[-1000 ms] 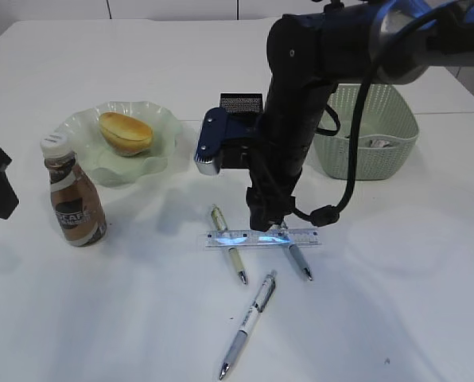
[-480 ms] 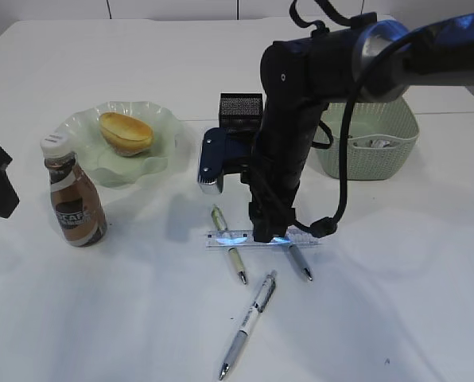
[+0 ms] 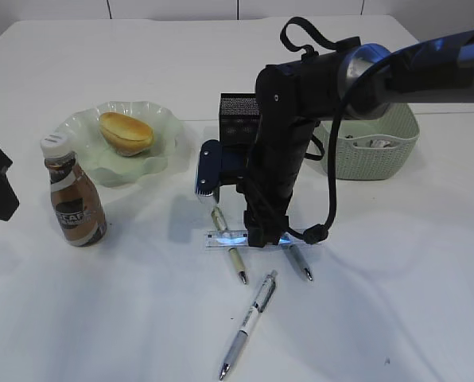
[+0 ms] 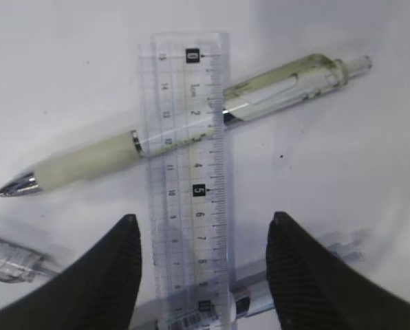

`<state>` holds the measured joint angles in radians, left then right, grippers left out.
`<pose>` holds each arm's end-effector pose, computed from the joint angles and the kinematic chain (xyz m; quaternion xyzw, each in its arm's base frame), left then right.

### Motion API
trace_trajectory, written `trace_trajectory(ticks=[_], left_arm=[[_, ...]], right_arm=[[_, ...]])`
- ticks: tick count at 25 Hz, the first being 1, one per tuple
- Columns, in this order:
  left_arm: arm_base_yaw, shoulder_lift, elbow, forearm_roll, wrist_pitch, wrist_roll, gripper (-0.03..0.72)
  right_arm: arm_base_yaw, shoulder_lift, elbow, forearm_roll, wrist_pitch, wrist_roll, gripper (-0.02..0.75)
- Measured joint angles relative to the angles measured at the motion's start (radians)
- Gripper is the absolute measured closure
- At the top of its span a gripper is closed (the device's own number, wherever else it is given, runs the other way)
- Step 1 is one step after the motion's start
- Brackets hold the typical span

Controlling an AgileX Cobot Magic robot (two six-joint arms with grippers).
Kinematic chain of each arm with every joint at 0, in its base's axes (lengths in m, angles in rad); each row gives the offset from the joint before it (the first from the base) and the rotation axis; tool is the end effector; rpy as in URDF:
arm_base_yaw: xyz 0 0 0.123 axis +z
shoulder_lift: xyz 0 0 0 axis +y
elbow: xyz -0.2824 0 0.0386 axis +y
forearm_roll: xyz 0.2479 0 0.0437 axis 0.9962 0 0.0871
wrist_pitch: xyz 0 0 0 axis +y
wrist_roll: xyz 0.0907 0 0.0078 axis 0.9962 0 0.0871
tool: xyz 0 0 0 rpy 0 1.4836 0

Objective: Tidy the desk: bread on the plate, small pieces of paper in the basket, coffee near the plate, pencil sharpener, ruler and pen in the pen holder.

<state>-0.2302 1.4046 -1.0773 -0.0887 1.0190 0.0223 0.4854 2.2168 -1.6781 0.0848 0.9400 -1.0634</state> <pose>0.2594 -0.0678 0.2832 0.1073 0.9812 -0.0568 0.1500 0.3971 0.2165 0.1462 -0.6802 0.7266 0.0093 0.0961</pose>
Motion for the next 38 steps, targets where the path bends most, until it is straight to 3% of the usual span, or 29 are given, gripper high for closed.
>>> trace_trajectory(ticks=[38], left_arm=[[0.0,0.0,0.029,0.0,-0.037,0.0,0.344]], right_arm=[[0.0,0.053,-0.004,0.054,-0.037,-0.007,0.281]])
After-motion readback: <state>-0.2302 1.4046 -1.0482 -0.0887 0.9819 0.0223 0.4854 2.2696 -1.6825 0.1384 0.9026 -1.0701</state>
